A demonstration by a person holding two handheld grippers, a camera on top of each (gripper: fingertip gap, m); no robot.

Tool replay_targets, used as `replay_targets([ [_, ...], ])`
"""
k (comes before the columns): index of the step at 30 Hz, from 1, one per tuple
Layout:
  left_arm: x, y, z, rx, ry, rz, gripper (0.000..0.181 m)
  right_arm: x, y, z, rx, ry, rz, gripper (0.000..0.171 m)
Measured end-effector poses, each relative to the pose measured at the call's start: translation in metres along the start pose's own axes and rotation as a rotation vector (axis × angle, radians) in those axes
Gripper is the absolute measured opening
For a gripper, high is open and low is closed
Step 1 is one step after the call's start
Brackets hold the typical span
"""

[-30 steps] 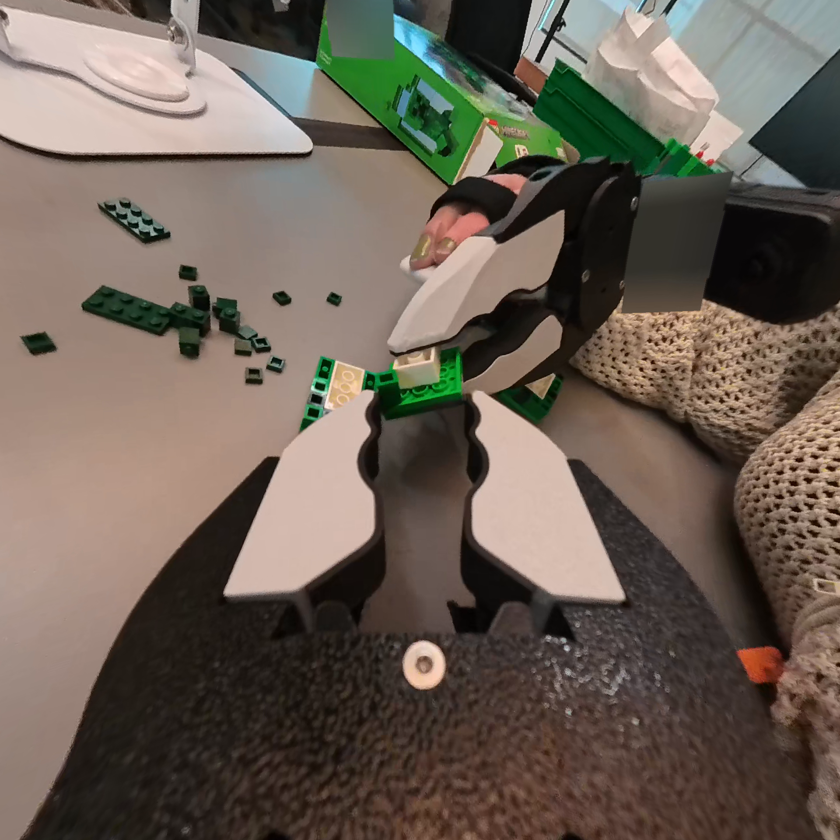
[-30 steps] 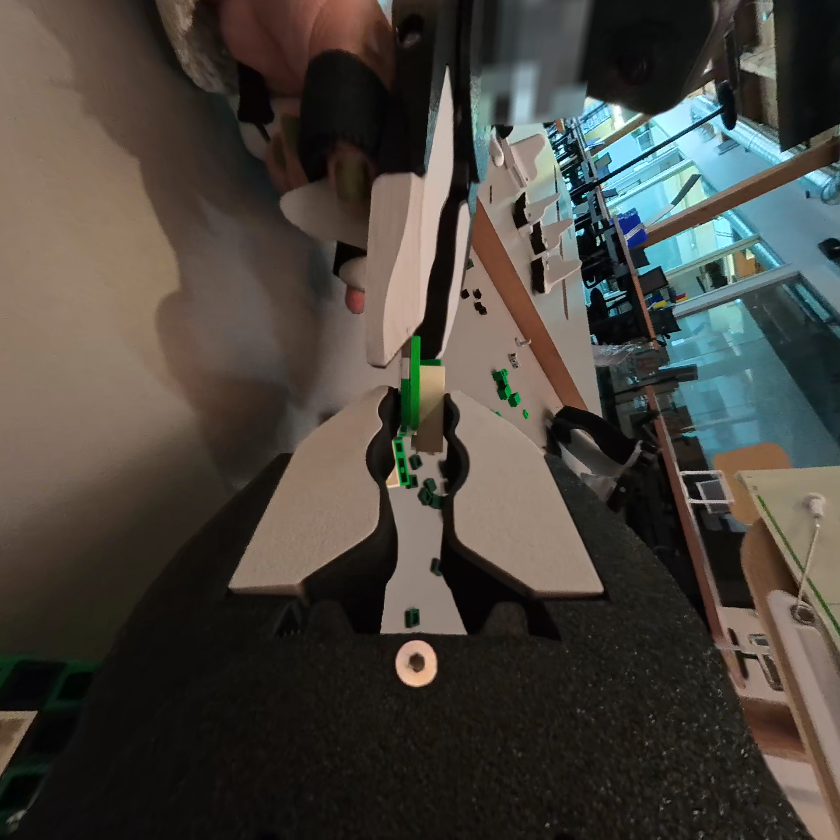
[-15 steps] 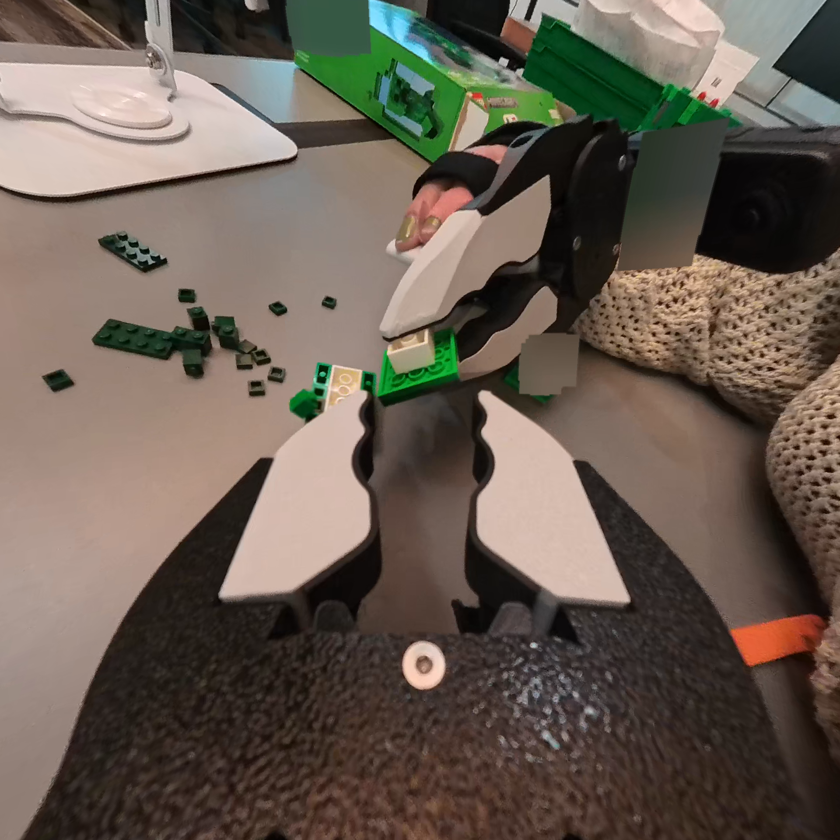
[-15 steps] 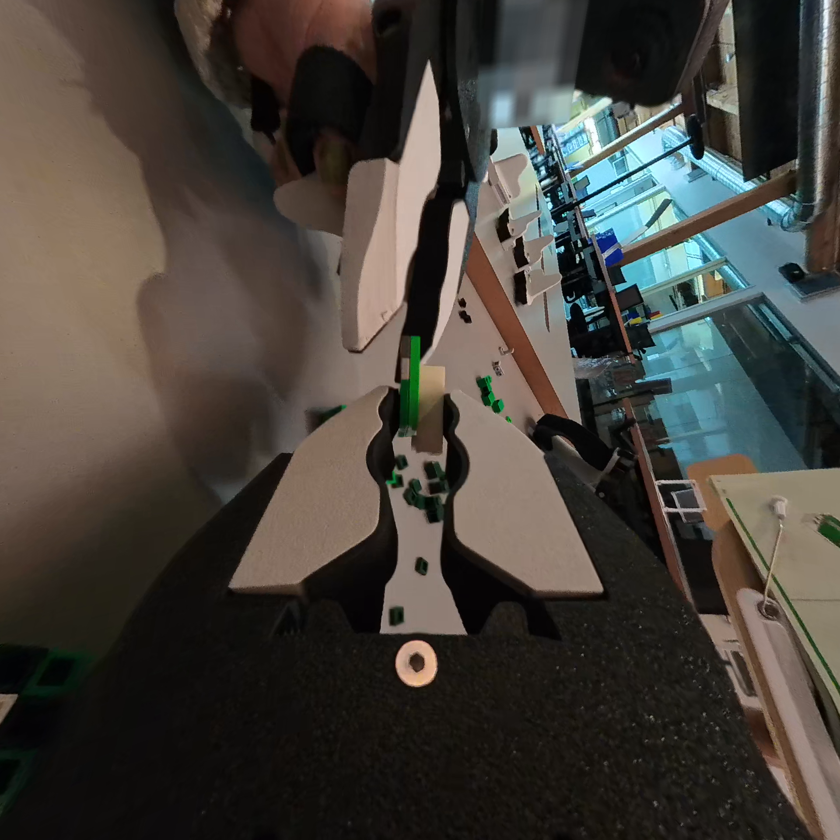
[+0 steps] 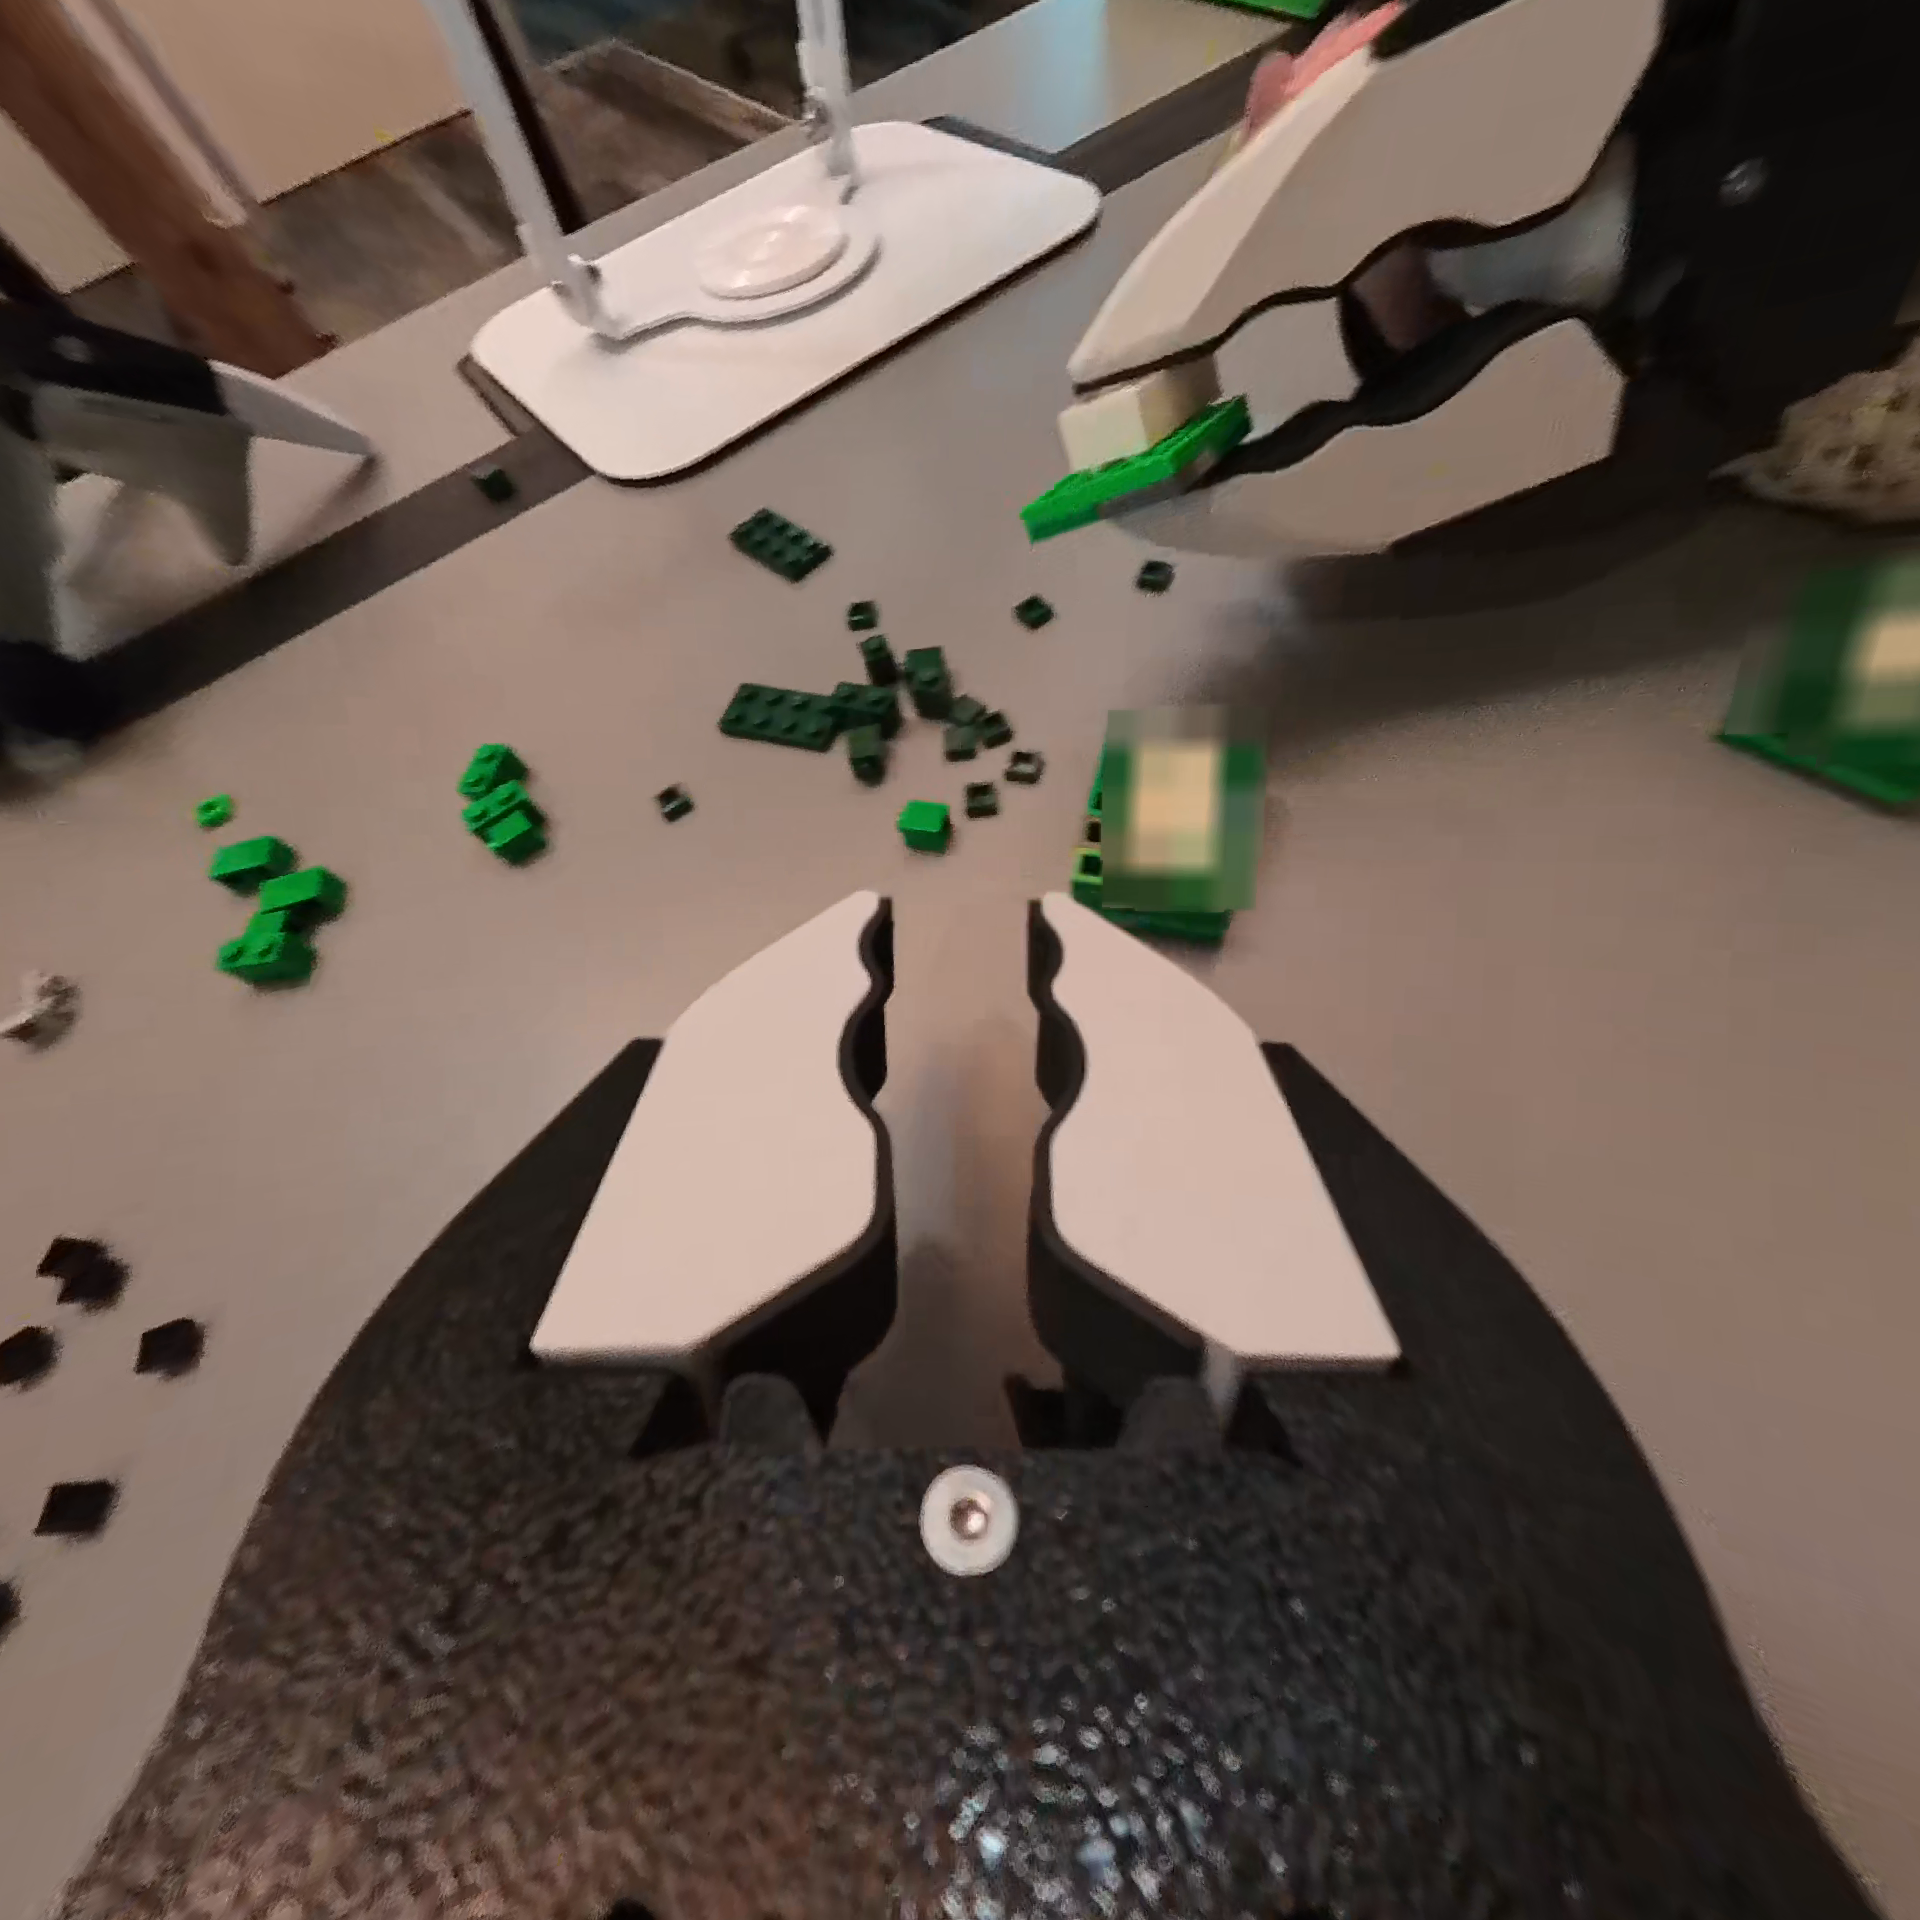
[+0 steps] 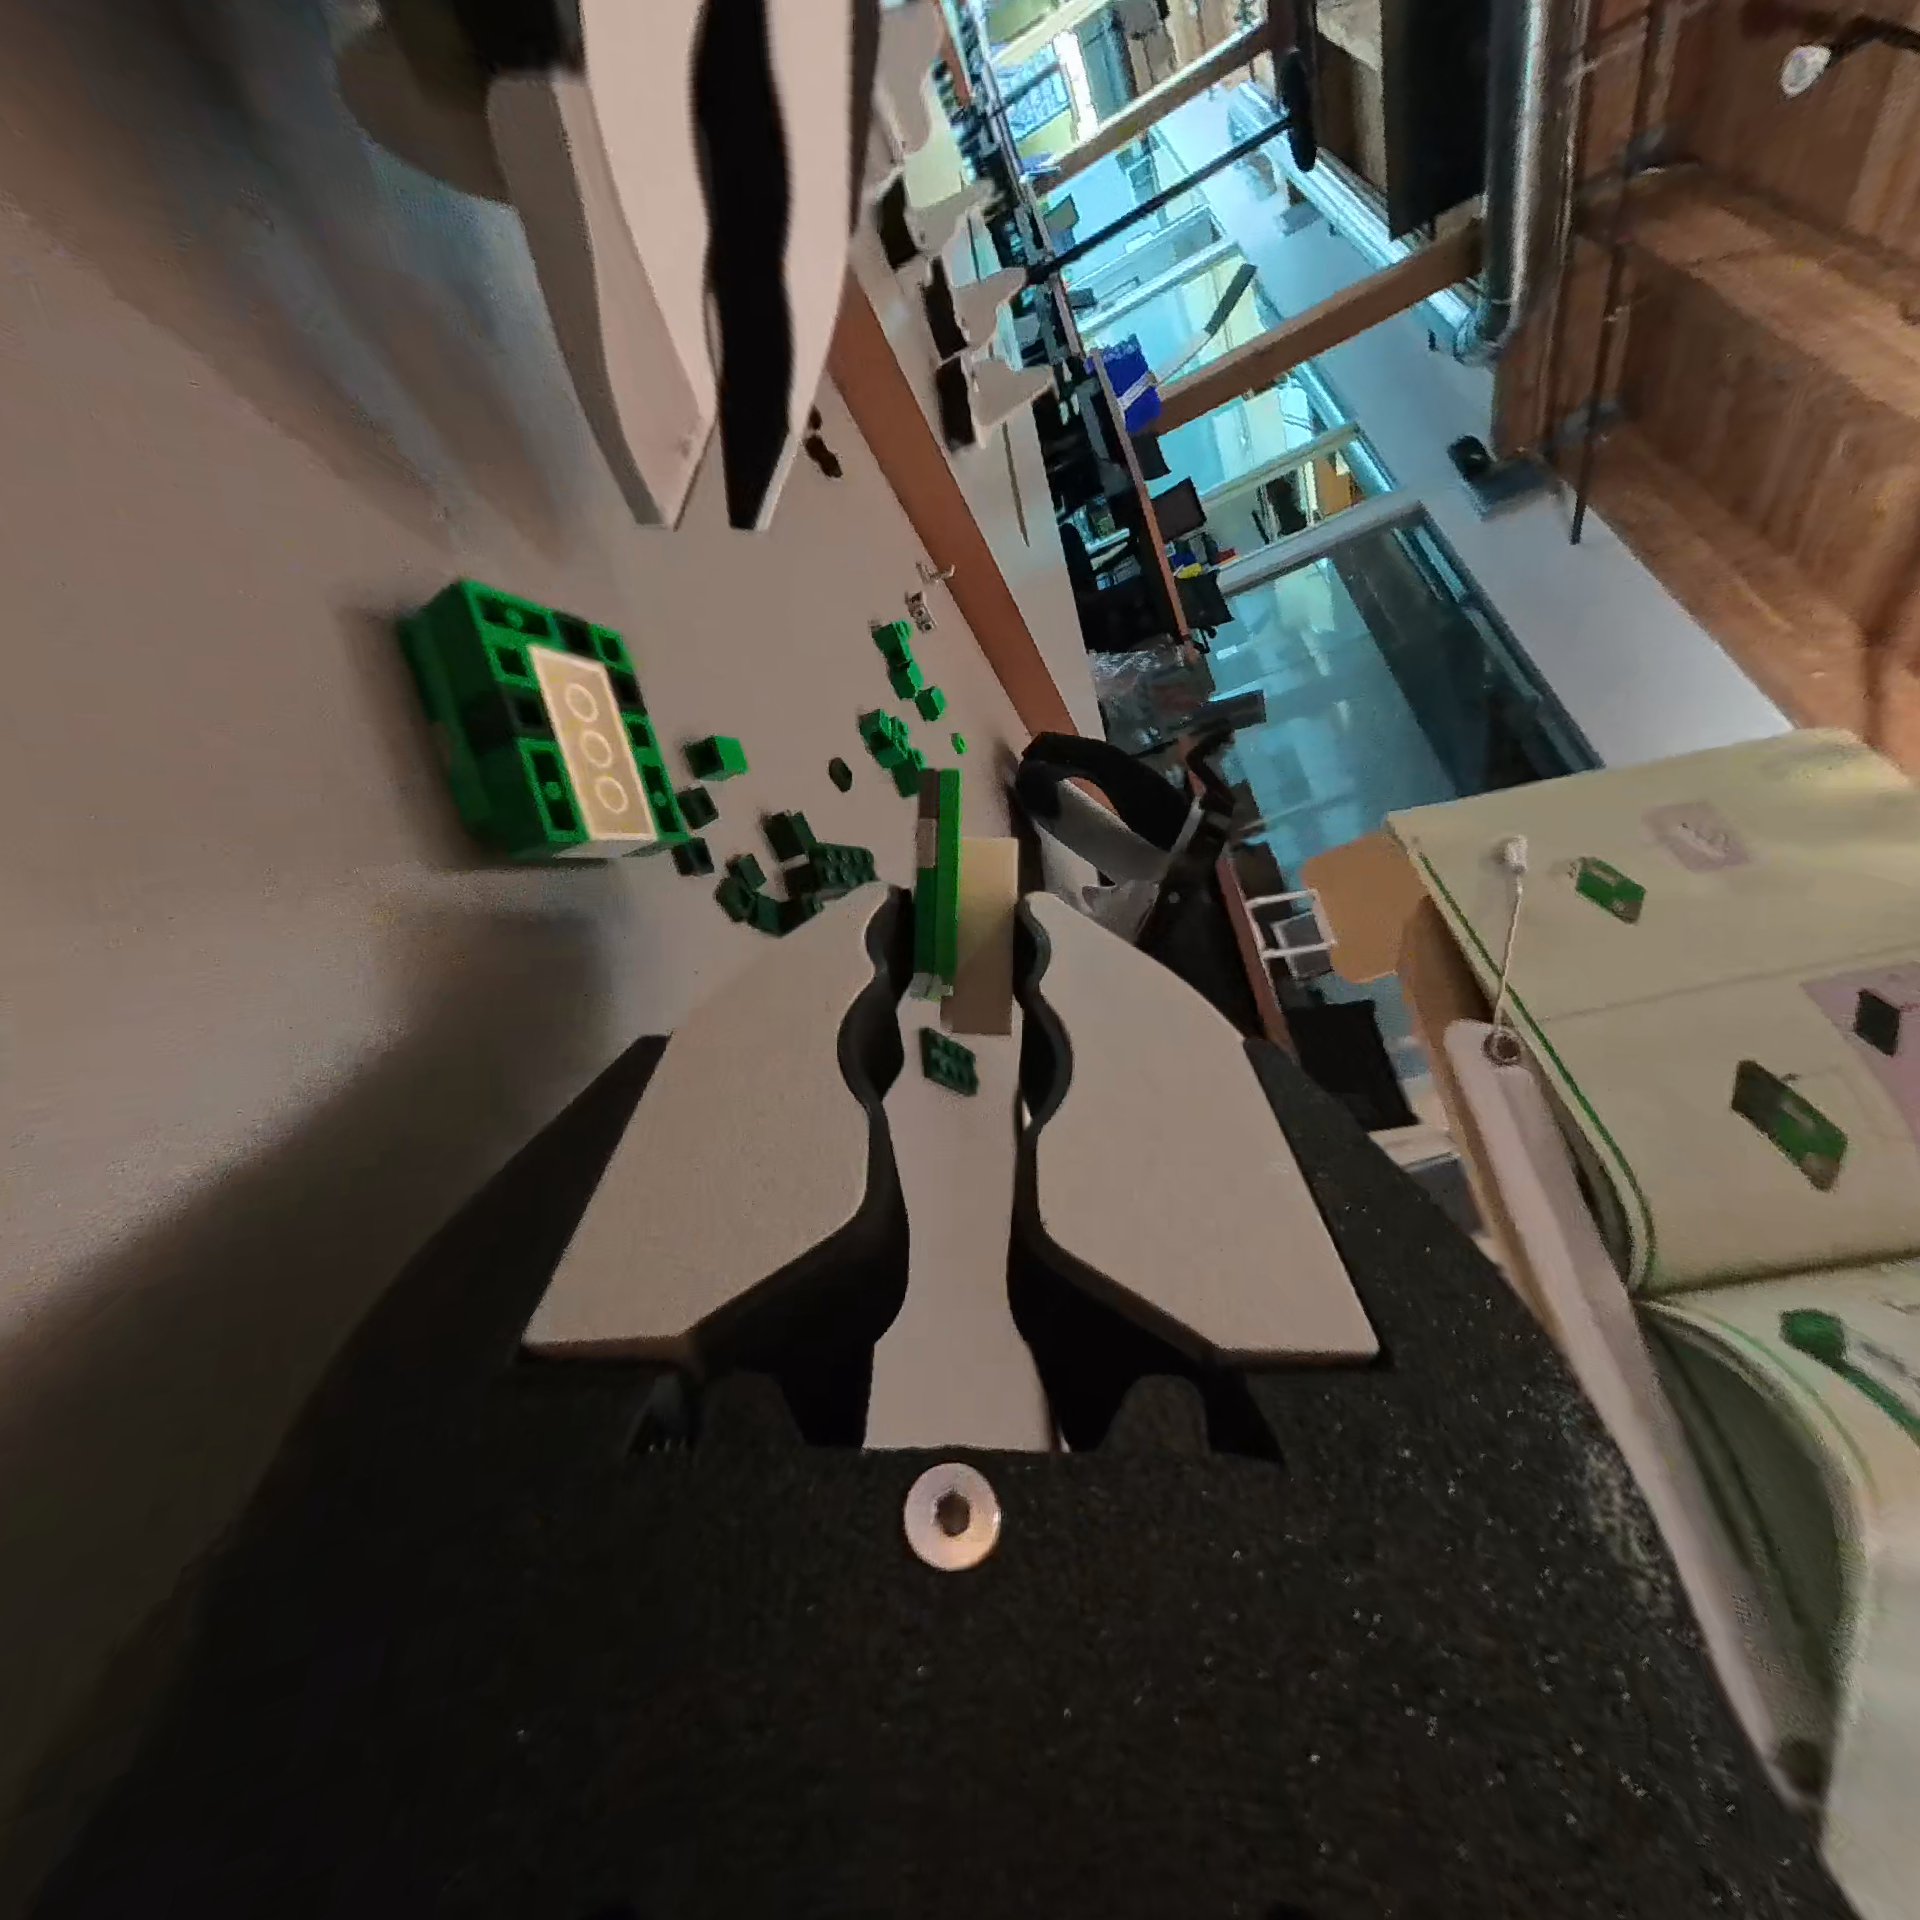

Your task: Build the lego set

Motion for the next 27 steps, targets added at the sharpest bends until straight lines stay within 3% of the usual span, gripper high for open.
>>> replay_targets([
  [3,-0.008,-0.006,0.0,-0.008,0.037,-0.038,0.017,0.002,-0.002,0.004,0.008,-0.086,0.006,0.018],
  [10,-0.025,-0.022,-0.005,0.001,0.048,-0.078,0.018,-0.001,-0.005,0.008,-0.012,-0.107,-0.016,0.018],
  [15,-0.013,-0.022,-0.018,0.131,0.011,0.18,0.026,0.006,-0.003,0.013,-0.019,-0.158,0.03,0.018],
  [17,-0.018,-0.021,-0.019,0.169,-0.061,0.163,0.027,0.007,-0.002,0.014,-0.024,-0.165,0.037,0.018],
  [23,-0.021,-0.042,0.004,-0.1,-0.014,0.226,0.026,0.006,0.0,0.013,-0.014,-0.181,0.025,0.018],
  [27,-0.021,-0.047,0.009,-0.163,-0.023,0.225,0.027,0.005,0.0,0.012,-0.006,-0.185,0.014,0.018],
])
Point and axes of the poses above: each gripper's, where its closed fingertips meet, y back along the fingers, z out of its underside, x = y × z across the jaws, the point moved 4 cm from there along y, back along the fingers, and after that the axes turned 9 degrees about x, right-handed, at the moved point
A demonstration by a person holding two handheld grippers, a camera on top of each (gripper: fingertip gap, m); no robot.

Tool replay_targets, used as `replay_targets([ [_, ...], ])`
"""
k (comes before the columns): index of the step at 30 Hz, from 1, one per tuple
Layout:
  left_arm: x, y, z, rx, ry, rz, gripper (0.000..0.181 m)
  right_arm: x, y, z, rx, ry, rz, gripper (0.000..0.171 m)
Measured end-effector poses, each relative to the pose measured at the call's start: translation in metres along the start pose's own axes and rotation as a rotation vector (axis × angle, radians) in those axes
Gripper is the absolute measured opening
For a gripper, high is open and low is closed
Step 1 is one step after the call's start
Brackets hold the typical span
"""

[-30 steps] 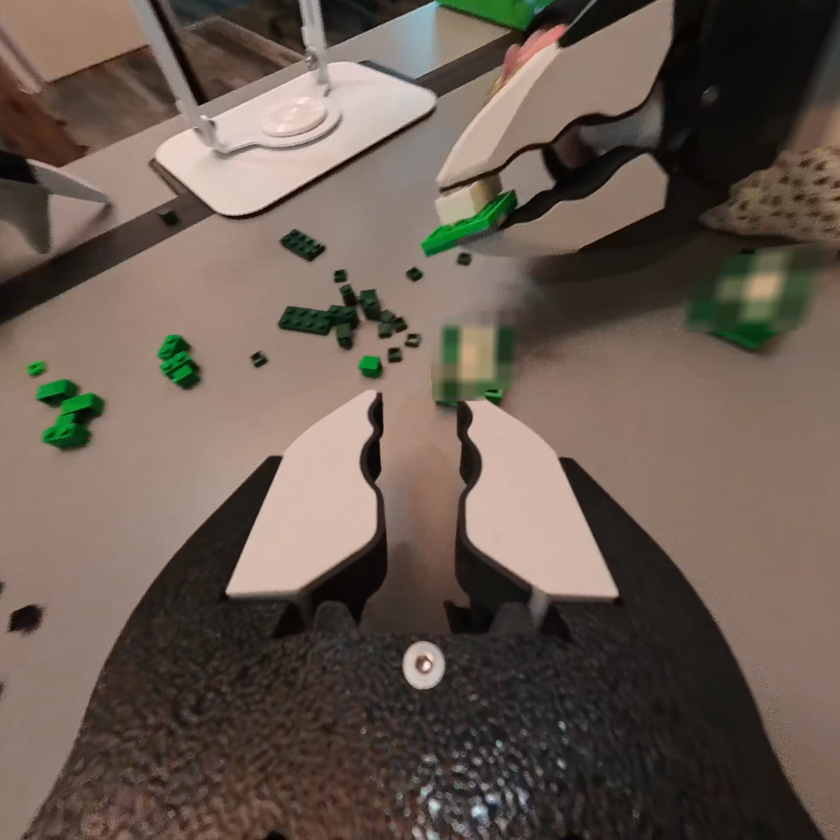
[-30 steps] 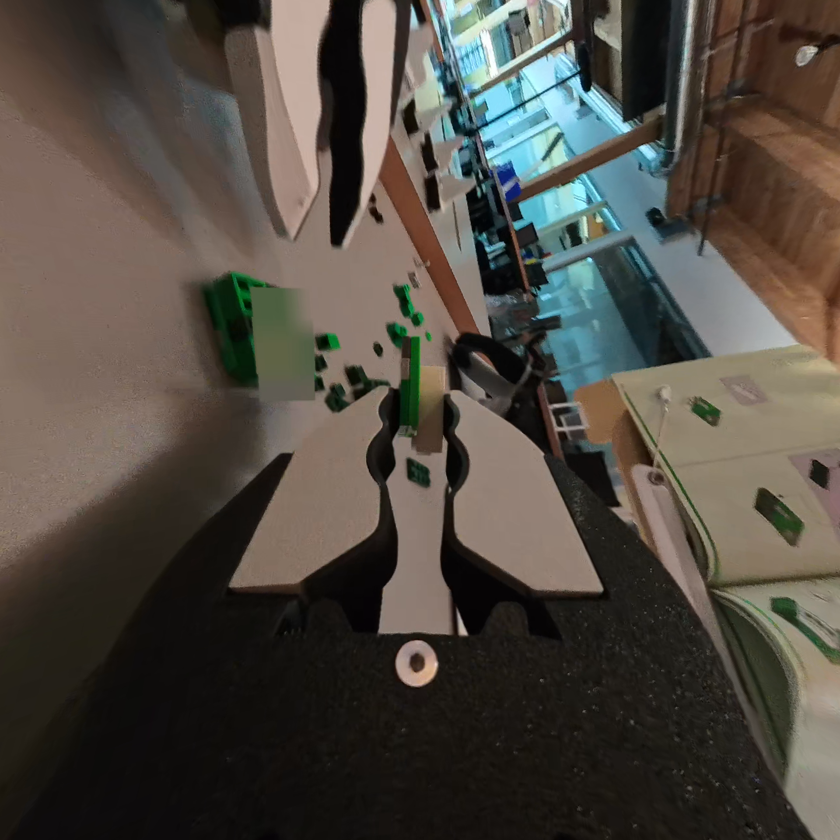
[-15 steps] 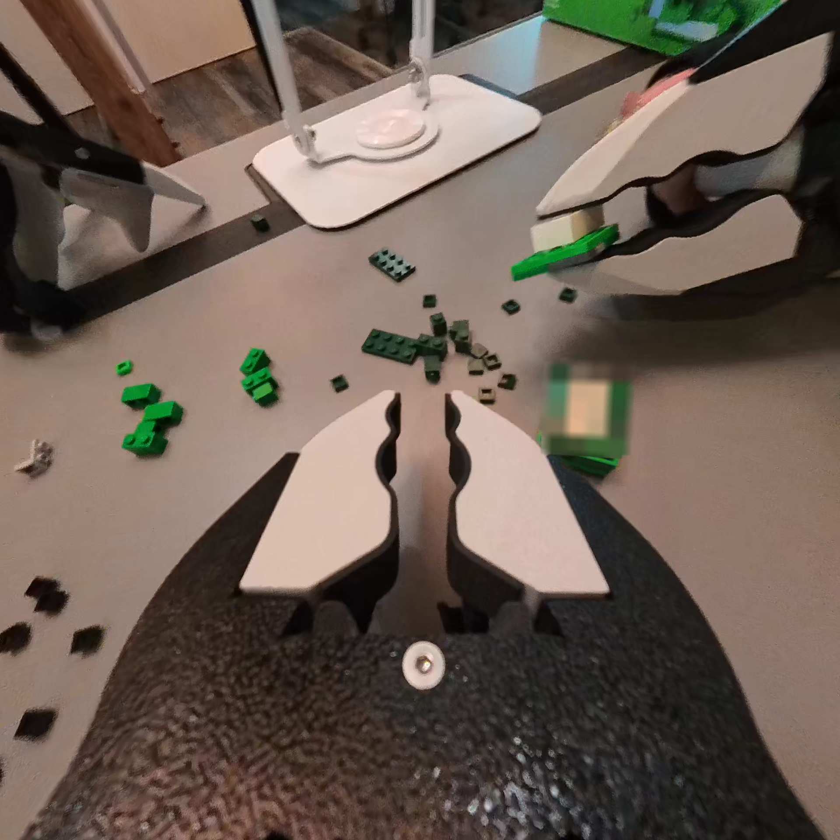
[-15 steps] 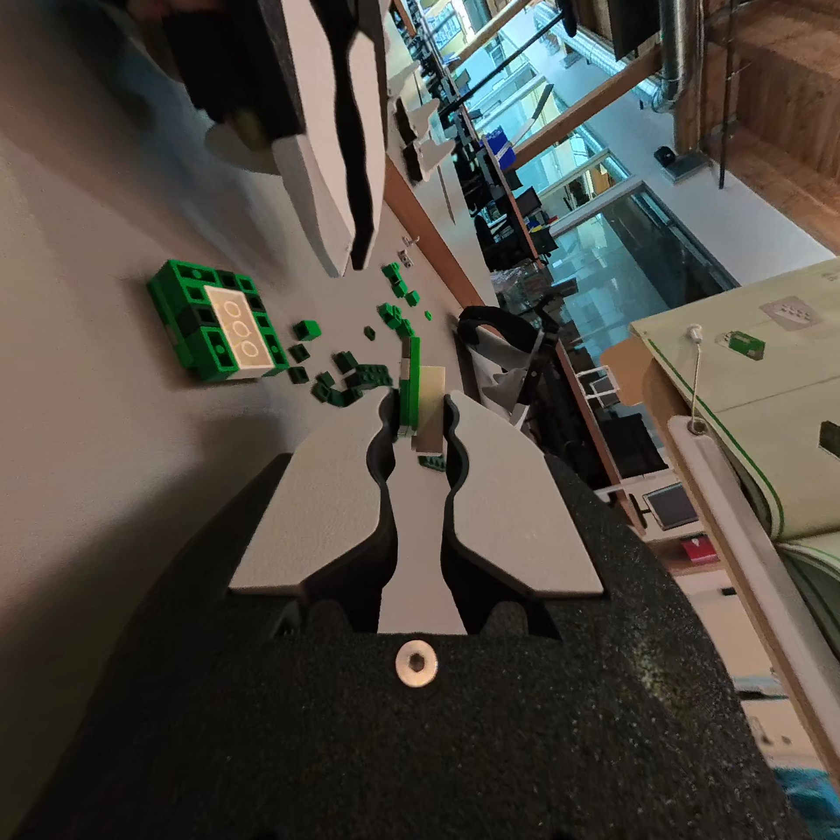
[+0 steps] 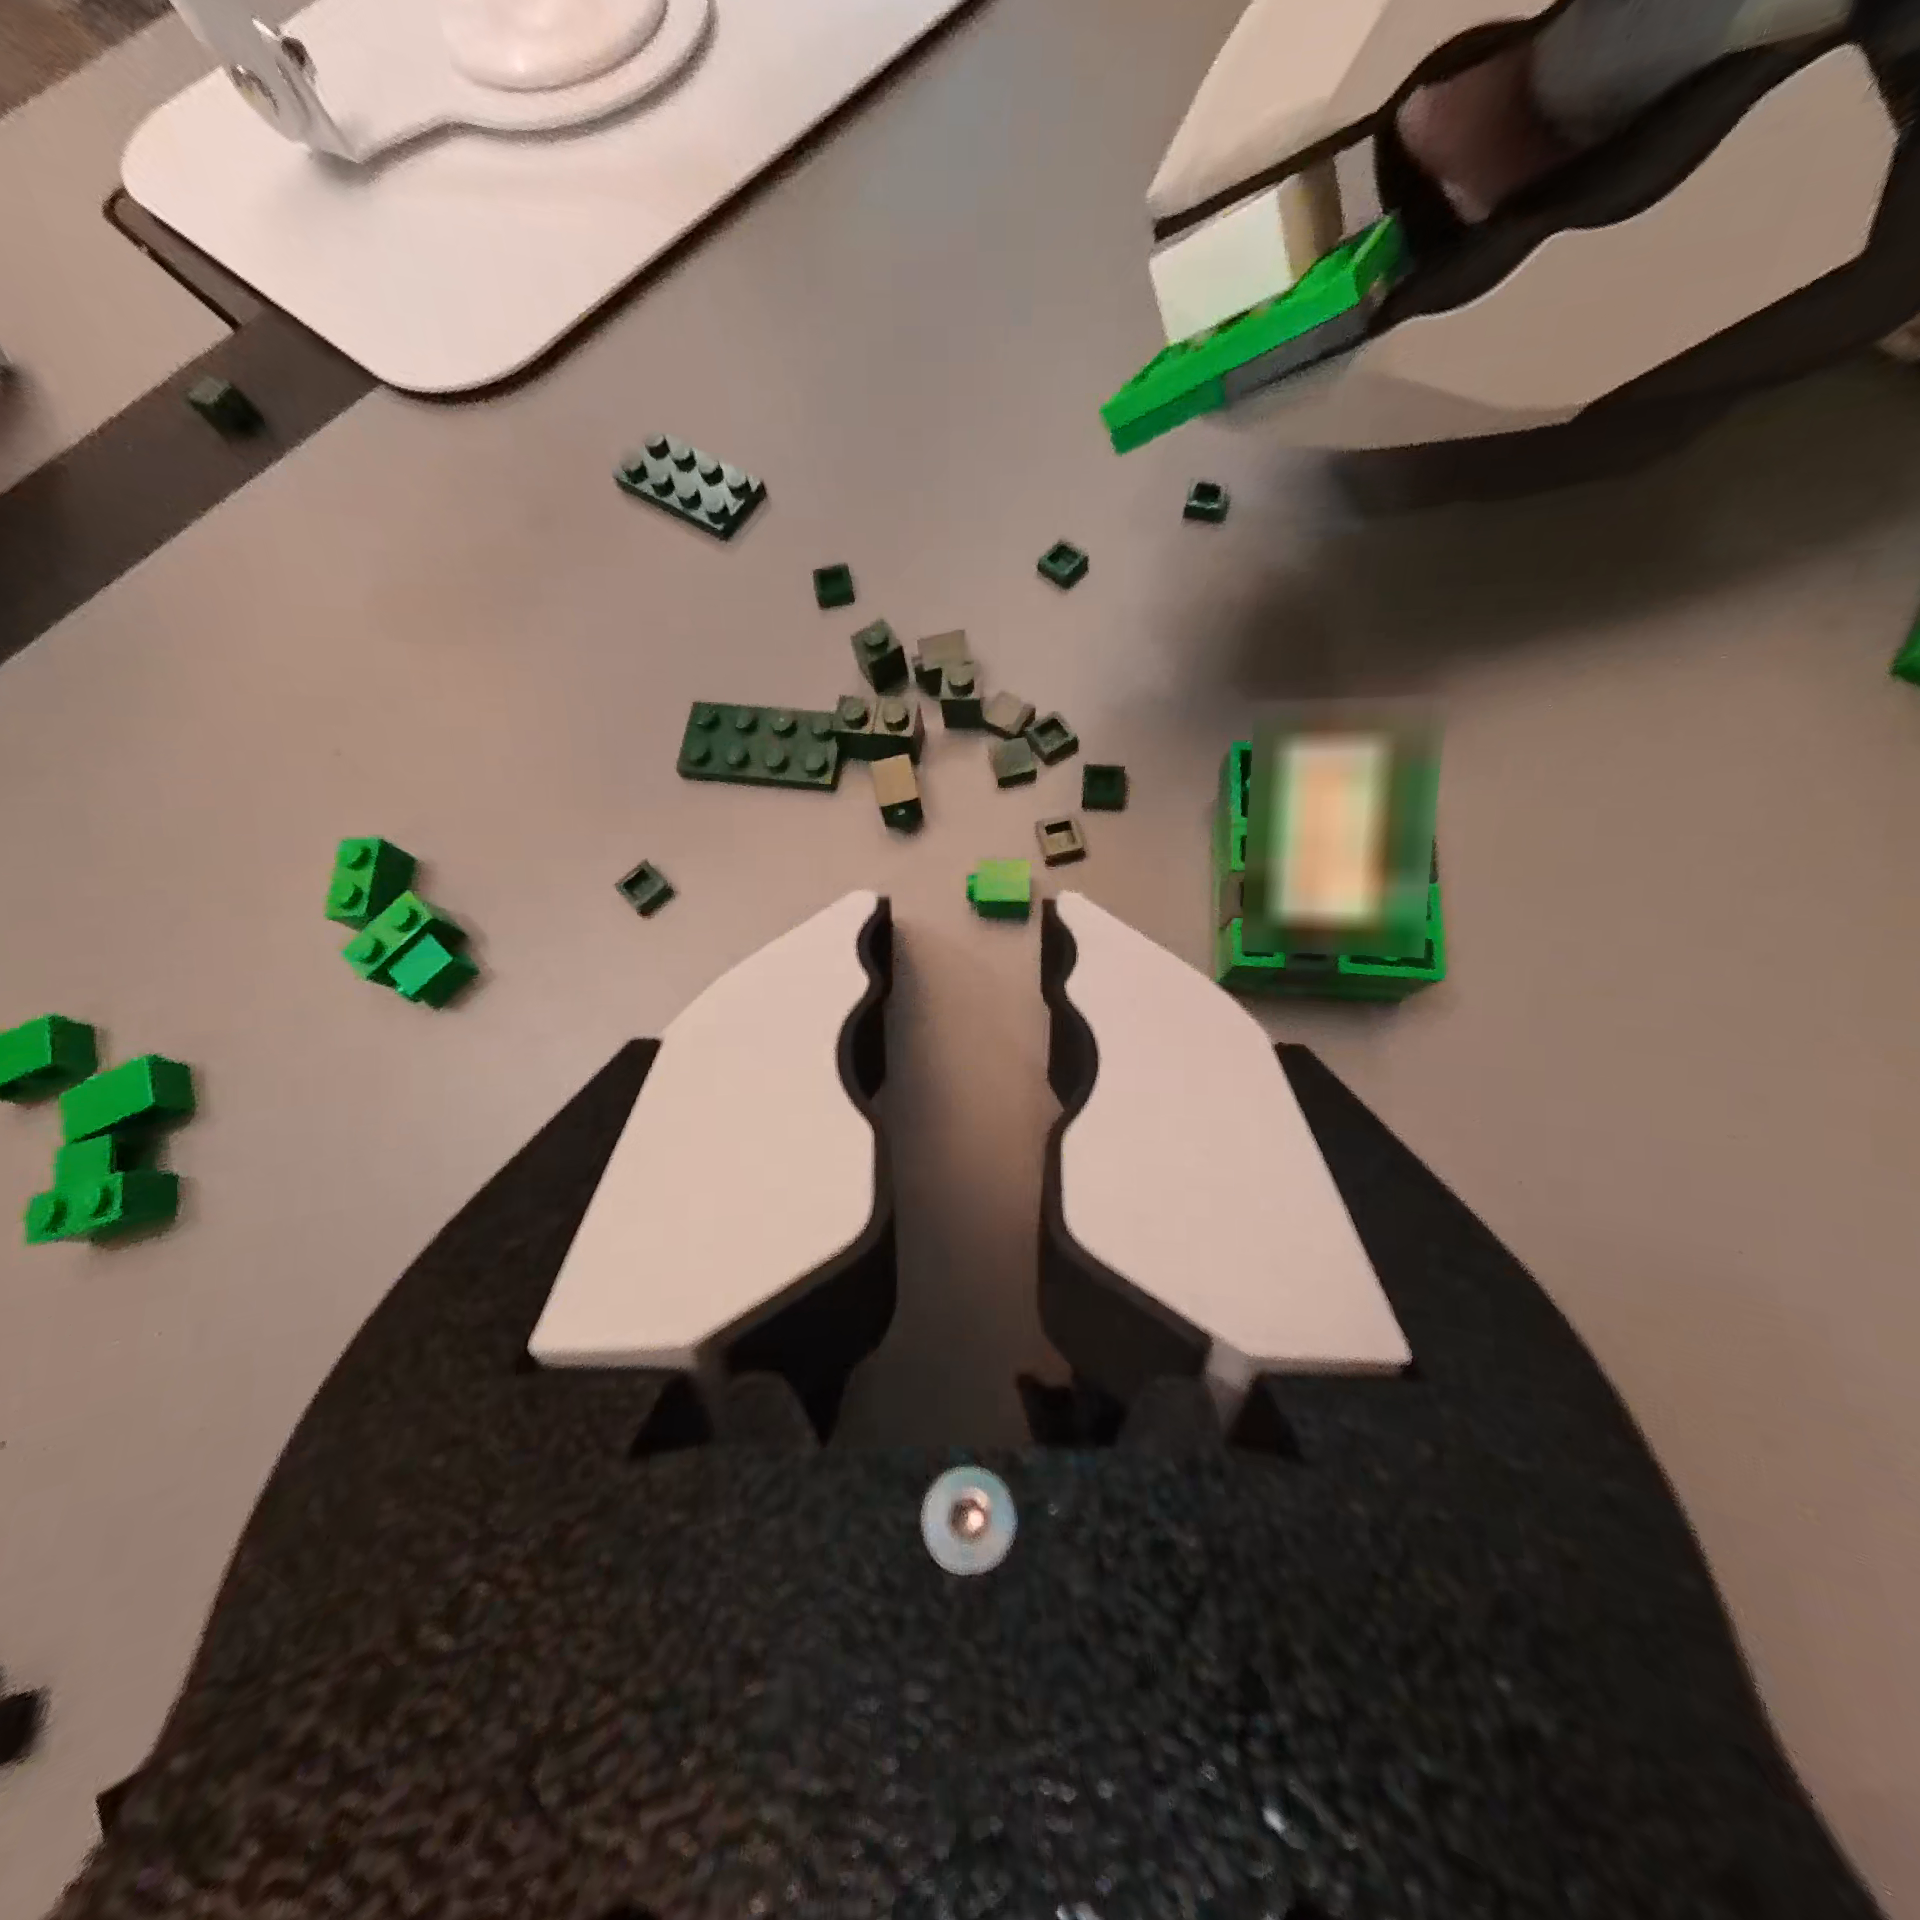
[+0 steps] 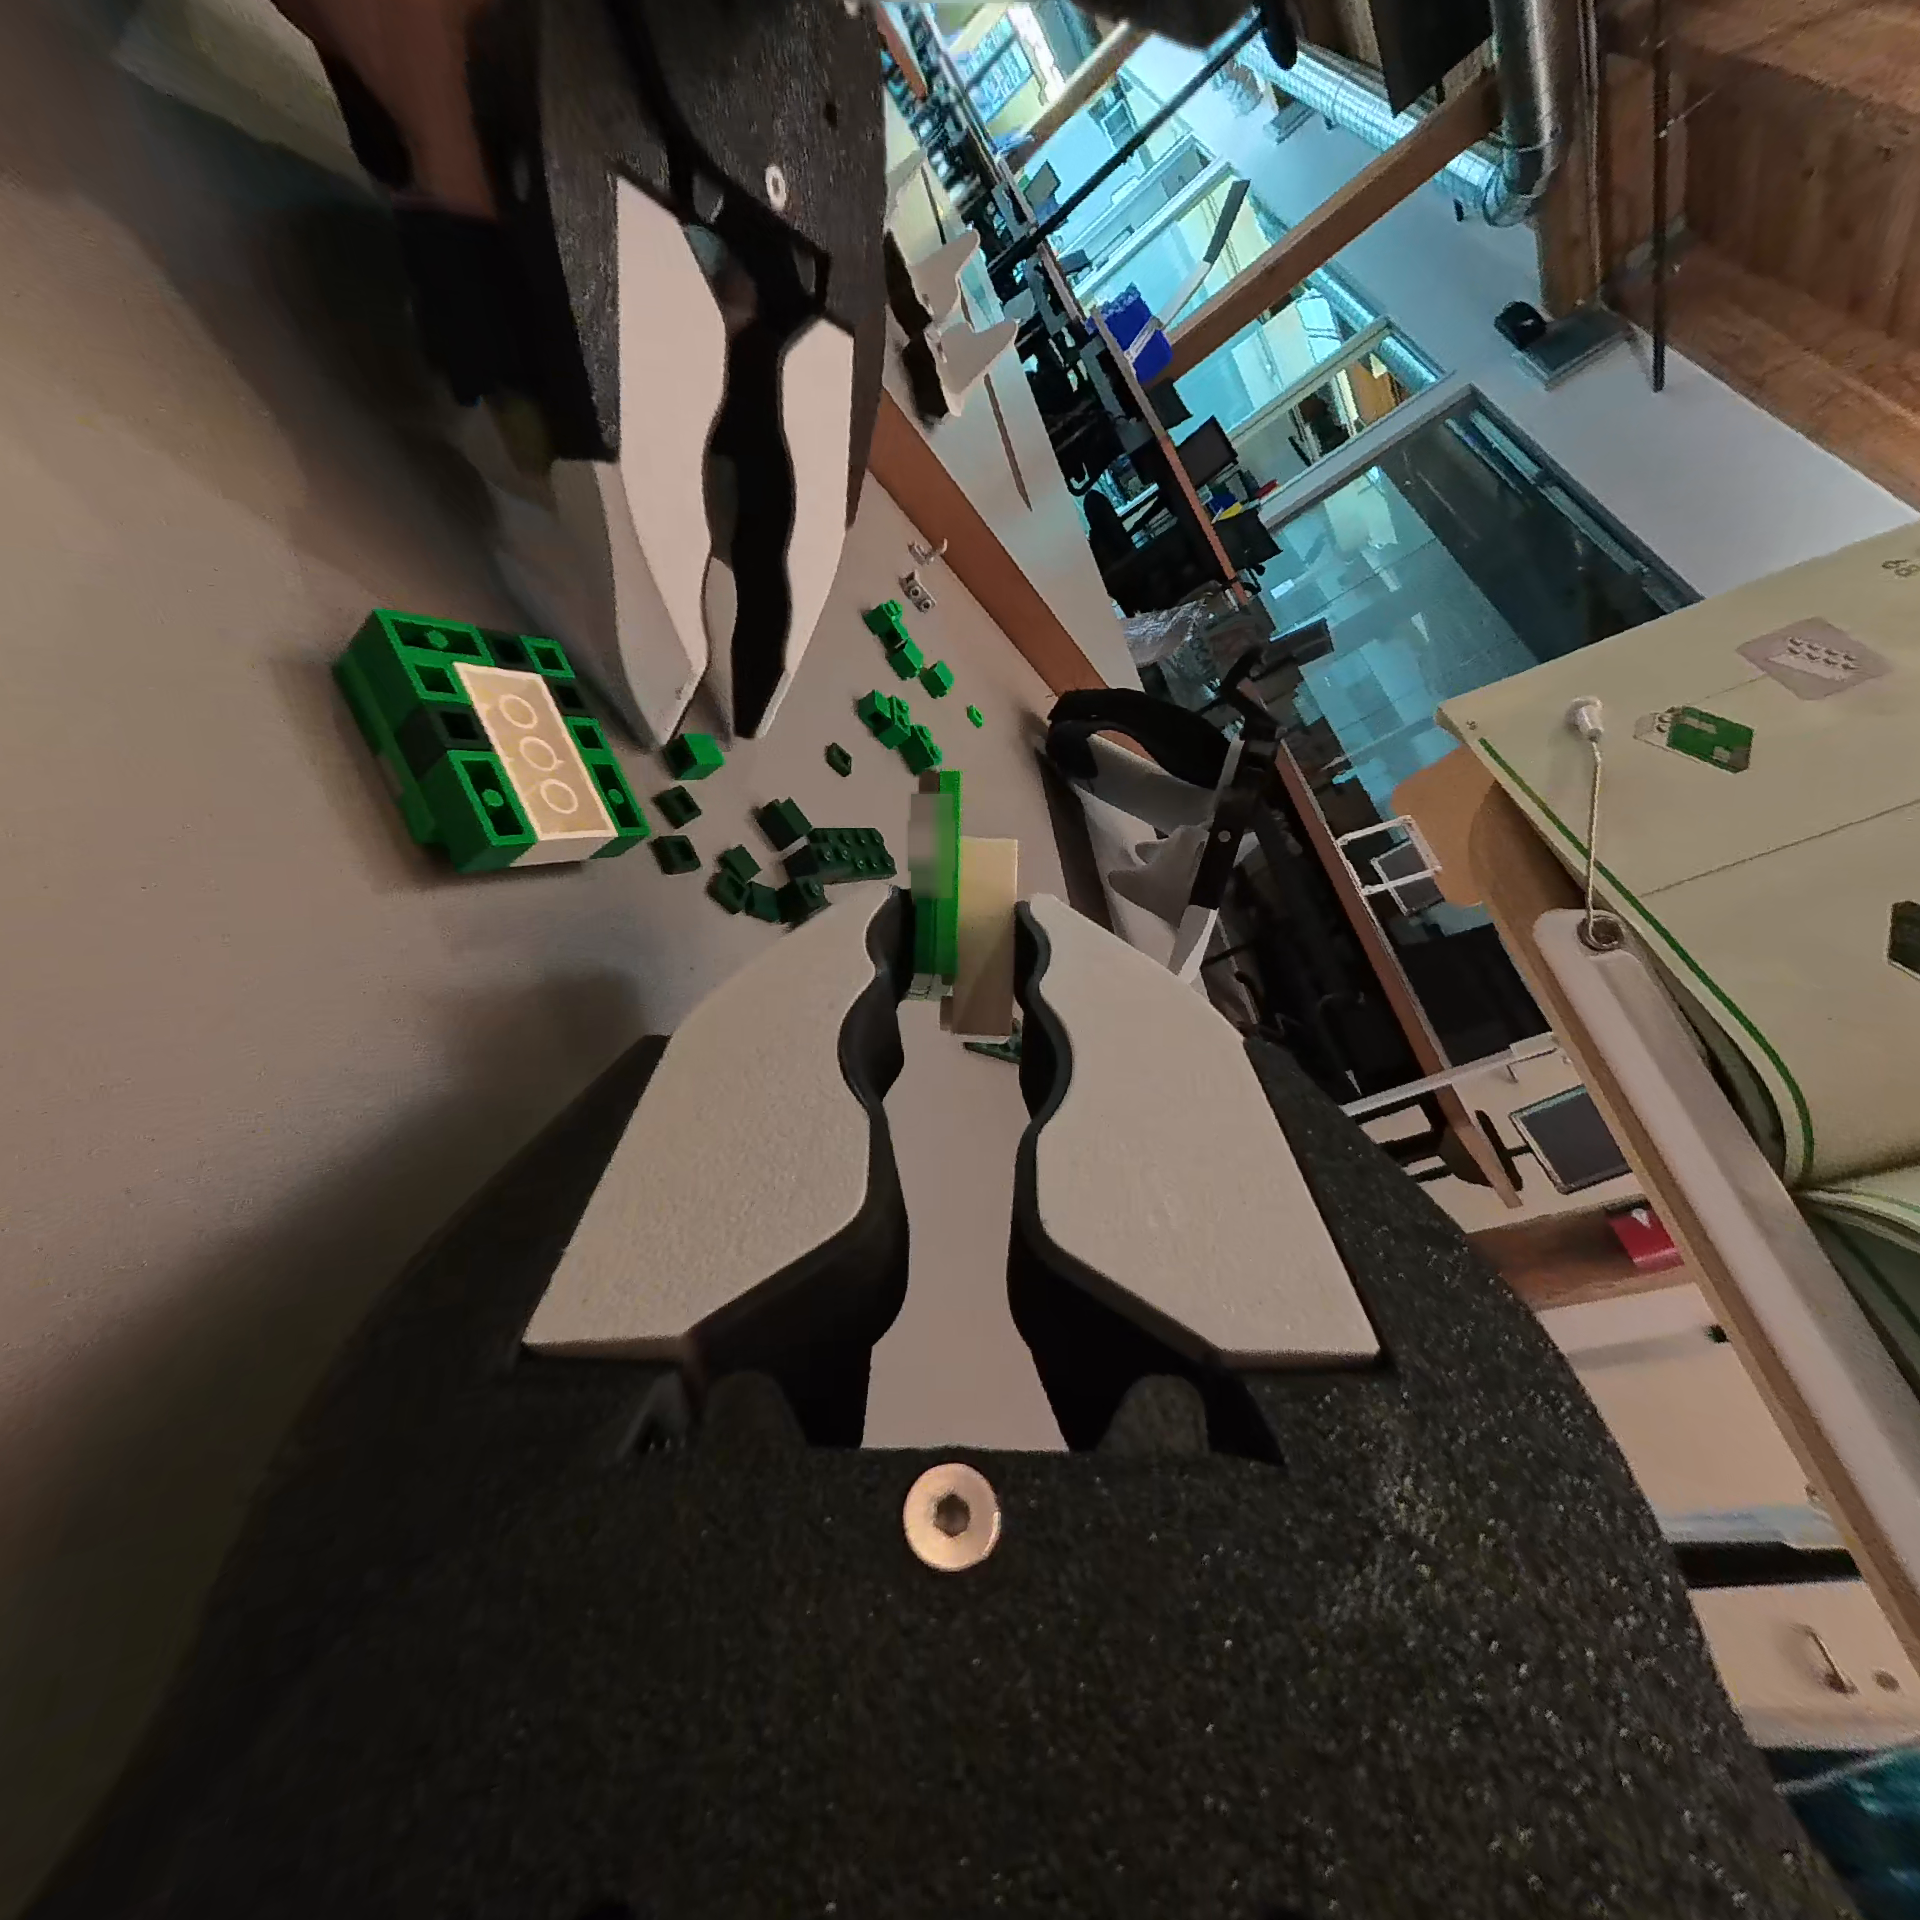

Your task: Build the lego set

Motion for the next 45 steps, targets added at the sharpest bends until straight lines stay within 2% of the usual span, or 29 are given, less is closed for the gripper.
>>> replay_targets([
  [4,0.002,-0.002,0.0,-0.003,-0.026,0.007,0.022,-0.001,-0.001,0.0,-0.001,0.004,-0.004,0.018],
  [7,0.002,-0.002,0.0,-0.012,-0.048,-0.015,0.001,-0.002,-0.001,0.0,-0.001,0.014,-0.013,0.018],
  [11,0.011,0.013,0.008,-0.011,0.008,-0.035,0.0,-0.004,0.001,-0.001,0.005,0.029,-0.018,0.018],
  [17,0.064,0.051,0.022,-0.024,0.064,0.001,0.0,-0.004,0.001,-0.002,0.013,0.03,-0.024,0.018],
  [23,0.103,0.065,0.031,-0.043,0.057,-0.005,0.0,-0.005,0.001,-0.002,0.01,0.032,-0.026,0.018],
  [25,0.103,0.069,0.034,-0.028,0.095,-0.051,0.004,-0.004,0.001,-0.002,0.013,0.034,-0.024,0.018],
  [27,0.106,0.075,0.036,-0.008,0.143,-0.1,0.028,-0.004,0.001,-0.002,0.015,0.031,-0.025,0.018],
  [28,0.107,0.079,0.036,0.01,0.16,-0.143,0.032,-0.004,0.001,-0.002,0.017,0.031,-0.025,0.018],
  [31,0.108,0.088,0.031,0.059,0.194,-0.271,0.03,-0.005,0.0,-0.003,0.019,0.037,-0.03,0.018],
  [33,0.112,0.09,0.03,0.027,0.186,-0.293,0.03,-0.006,0.0,-0.003,0.019,0.041,-0.031,0.018],
  [35,0.118,0.09,0.029,-0.005,0.098,-0.257,0.03,-0.005,0.0,-0.003,0.019,0.039,-0.031,0.018],
  [38,0.118,0.09,0.036,-0.135,-0.006,-0.229,0.015,-0.005,0.0,-0.003,0.019,0.037,-0.029,0.018],
  [42,0.122,0.087,0.033,-0.209,0.031,-0.161,0.006,-0.005,0.001,-0.003,0.021,0.037,-0.027,0.018],
  [45,0.115,0.084,0.033,-0.254,0.042,-0.207,0.002,-0.005,0.001,-0.004,0.024,0.035,-0.03,0.018],
])
Point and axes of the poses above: each gripper's, where its closed fingertips meet, y back along the fingers, z out of its underside, x = y × z across the jaws, the point moved 4 cm from there along y, back along the fingers, and after that the axes turned 9 degrees about x, right-handed, at the moved point
